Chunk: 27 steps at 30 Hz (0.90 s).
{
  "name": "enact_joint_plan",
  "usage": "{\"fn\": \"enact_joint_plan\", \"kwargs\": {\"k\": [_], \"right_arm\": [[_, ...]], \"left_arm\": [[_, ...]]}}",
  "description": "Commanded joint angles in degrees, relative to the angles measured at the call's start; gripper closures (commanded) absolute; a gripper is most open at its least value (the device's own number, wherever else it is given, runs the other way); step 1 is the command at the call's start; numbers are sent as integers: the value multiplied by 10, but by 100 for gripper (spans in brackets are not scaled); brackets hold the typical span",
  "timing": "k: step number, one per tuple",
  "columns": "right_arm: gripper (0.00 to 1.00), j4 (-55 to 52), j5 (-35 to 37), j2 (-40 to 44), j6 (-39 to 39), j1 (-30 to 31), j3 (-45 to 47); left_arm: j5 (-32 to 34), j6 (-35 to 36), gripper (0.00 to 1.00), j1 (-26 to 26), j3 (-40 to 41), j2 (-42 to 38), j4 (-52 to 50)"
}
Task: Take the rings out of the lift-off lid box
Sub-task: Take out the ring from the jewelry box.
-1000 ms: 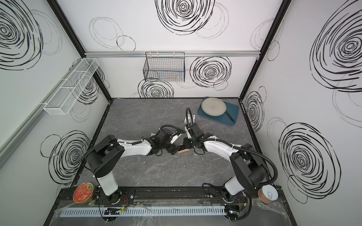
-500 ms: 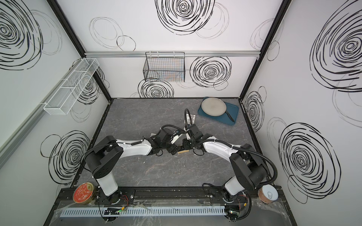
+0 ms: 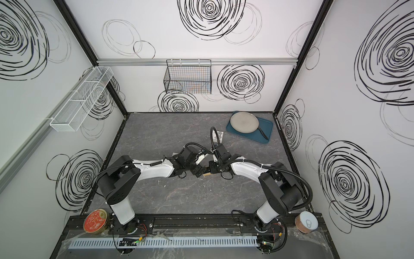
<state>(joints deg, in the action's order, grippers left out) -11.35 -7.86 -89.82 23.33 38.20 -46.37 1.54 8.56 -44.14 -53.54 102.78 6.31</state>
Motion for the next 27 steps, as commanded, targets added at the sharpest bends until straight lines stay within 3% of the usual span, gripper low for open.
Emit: {"fn": "enact_joint_plan", "kwargs": {"k": [1,9,27], "right_arm": [[73,1,3,-12,10,5,-5],[76,-10,11,-31,8,9,-20],[100,1,0,-14,0,11,-18]], "left_arm": [[3,1,0,-1,-19,11,2],[2,1,0,1,-36,29,-13],[-22,5,0,4,-71,66,-61]]}}
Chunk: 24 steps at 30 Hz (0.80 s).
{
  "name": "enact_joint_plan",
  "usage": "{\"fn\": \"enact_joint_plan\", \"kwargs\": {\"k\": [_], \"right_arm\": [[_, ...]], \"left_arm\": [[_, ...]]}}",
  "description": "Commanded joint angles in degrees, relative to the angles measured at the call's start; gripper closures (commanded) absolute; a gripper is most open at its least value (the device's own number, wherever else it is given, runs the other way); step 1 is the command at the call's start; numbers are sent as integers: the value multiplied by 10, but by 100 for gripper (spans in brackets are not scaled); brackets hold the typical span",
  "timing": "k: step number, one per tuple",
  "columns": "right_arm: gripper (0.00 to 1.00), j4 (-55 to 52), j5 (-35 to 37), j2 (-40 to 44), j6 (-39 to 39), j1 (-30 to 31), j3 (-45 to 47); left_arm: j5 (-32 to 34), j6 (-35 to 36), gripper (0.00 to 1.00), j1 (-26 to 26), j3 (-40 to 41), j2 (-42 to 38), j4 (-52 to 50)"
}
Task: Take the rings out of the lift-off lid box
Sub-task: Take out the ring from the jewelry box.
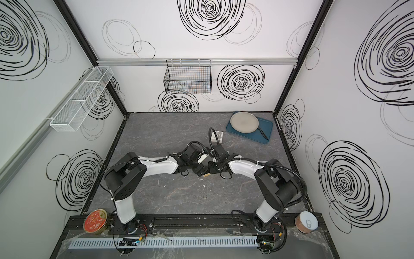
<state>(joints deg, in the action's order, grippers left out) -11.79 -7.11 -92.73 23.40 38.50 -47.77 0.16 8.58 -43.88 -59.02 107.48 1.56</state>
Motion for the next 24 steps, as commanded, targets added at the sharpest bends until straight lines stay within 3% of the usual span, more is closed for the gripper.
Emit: {"fn": "enact_joint_plan", "kwargs": {"k": [1,24], "right_arm": [[100,8,-9,19,0,8,-2],[100,23,-42,113,2,-15,34]], "left_arm": [[-9,5,0,1,-18,19,-14],[-4,6,0,-4,-23,26,-20]]}}
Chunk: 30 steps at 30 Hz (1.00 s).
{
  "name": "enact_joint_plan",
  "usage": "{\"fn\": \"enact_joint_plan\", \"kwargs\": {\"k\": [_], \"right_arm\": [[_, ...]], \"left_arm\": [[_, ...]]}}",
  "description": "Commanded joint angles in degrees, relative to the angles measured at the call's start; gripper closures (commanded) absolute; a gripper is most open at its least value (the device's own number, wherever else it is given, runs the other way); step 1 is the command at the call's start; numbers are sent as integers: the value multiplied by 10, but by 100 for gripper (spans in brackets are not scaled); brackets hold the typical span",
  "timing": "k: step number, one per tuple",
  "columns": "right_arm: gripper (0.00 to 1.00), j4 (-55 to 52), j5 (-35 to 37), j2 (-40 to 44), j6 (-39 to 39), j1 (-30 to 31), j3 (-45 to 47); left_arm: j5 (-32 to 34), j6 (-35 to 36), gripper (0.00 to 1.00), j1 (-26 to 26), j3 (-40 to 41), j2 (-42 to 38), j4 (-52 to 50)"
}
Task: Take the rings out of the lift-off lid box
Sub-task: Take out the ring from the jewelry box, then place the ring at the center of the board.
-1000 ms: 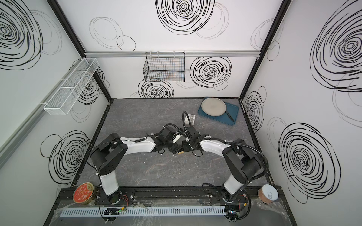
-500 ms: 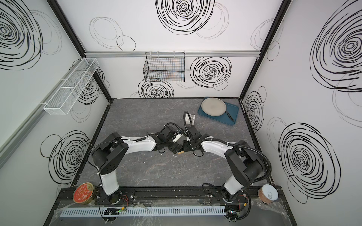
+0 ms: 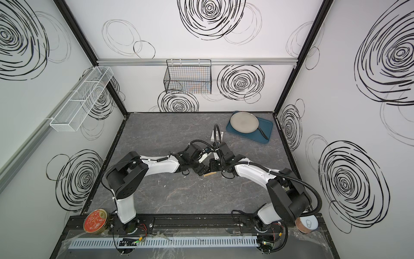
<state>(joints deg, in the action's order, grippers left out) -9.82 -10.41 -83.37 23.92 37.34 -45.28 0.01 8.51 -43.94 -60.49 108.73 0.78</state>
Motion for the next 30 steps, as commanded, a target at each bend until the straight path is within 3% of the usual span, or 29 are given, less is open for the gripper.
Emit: {"fn": "enact_joint_plan", "kwargs": {"k": [1,9,18,24,30], "right_arm": [[100,0,-11,26,-3,-4,11],[100,-6,-82,126,23,-7,108],[100,129,-201,223,153,27,274],[100,203,-242,228,212,41,333],[97,246,-246,180,228,40,346]], "left_arm": [[-1,8,0,-4,-9,13,-13],[9,14,0,-2,1,-28,-3],[11,10,0,3,26,-68,39],[11,6,0,4,36,-77,45],[6,1,0,1,44,-77,55]]}}
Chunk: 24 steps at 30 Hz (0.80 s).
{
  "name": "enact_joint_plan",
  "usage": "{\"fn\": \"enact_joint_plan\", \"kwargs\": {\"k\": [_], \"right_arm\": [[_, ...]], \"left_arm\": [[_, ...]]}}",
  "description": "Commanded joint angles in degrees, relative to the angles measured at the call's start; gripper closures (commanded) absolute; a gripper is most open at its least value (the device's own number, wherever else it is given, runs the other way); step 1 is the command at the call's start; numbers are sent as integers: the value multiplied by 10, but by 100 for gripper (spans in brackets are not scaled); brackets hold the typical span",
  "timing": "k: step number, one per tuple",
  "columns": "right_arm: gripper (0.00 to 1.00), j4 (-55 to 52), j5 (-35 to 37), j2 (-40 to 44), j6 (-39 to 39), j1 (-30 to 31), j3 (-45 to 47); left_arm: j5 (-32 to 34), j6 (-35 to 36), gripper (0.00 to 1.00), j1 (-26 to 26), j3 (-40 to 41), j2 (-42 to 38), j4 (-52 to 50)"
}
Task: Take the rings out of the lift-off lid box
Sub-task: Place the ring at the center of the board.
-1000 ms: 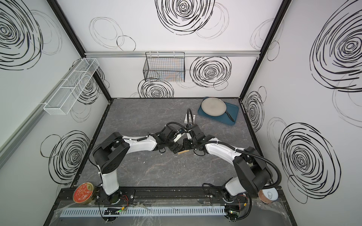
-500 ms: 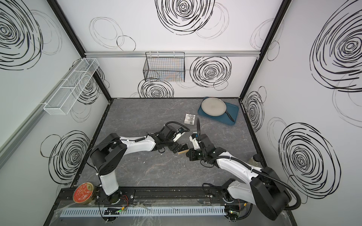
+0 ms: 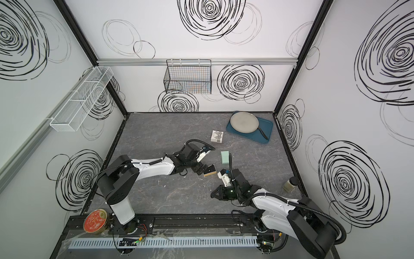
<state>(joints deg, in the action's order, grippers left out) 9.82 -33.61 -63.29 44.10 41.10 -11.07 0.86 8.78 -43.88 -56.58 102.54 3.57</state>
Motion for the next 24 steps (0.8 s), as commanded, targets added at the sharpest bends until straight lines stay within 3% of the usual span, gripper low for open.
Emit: {"fn": "enact_joint_plan", "kwargs": {"k": [1,10,21,23,24], "right_arm": [[96,60,-16,-34,30,4,5],[73,24,29,-64,10,9,-6],[59,-96,76,-44,-51,9,-65],[51,-131,89,-31,-70,7,-84],[43,-148,89,-23,-80,2,-94]], "left_arm": [[-3,-2,0,0,5,-14,27],[-2,6,0,-1,5,-16,22],[-1,12,0,2,5,-21,17],[1,12,0,3,8,-26,15],[1,13,0,4,9,-29,14]]}}
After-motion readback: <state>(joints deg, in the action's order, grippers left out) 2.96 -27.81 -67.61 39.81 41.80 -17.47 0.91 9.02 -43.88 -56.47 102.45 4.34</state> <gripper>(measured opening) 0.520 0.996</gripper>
